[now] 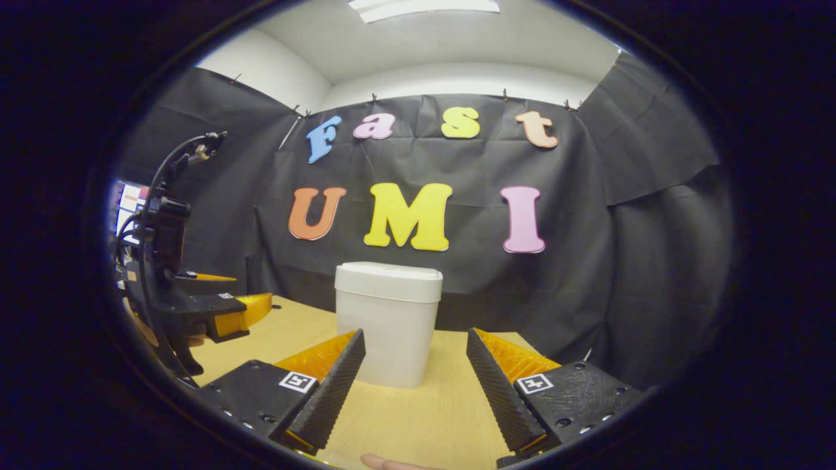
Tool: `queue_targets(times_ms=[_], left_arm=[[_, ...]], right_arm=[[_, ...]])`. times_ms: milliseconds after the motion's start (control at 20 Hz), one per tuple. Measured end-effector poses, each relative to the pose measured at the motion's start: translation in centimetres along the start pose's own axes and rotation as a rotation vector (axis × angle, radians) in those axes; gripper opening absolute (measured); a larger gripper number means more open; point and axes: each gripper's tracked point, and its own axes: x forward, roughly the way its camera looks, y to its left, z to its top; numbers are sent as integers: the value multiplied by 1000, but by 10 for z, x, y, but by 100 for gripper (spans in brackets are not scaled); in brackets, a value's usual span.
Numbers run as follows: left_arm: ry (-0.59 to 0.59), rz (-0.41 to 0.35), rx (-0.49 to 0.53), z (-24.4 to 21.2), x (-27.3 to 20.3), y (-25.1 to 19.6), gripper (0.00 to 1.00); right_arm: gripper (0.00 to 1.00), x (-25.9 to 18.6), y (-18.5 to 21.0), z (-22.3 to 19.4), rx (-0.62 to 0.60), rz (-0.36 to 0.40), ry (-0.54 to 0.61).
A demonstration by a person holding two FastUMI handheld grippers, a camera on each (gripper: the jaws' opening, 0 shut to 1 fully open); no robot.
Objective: Press the lid of the desktop garbage bin to open it, pick up the crumpled paper on the desktop and throw it into the bin, then pick up the pop can on the desktop and drop it into the bin, and finally close the garbage bin lid.
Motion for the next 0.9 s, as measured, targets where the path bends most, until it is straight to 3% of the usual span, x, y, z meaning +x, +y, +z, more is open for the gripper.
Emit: queue_targets(times_ms=[250, 500, 900], left_arm=[[-1, 5, -2, 0, 0, 7, 96], [-14, 36, 7, 5, -2, 23, 96], [-10, -11, -8, 5, -3, 11, 96]], right_arm=[[95, -4, 10, 7, 46, 42, -20], [97, -4, 9, 2, 42, 30, -8], [95, -4, 6, 2, 81, 41, 0]])
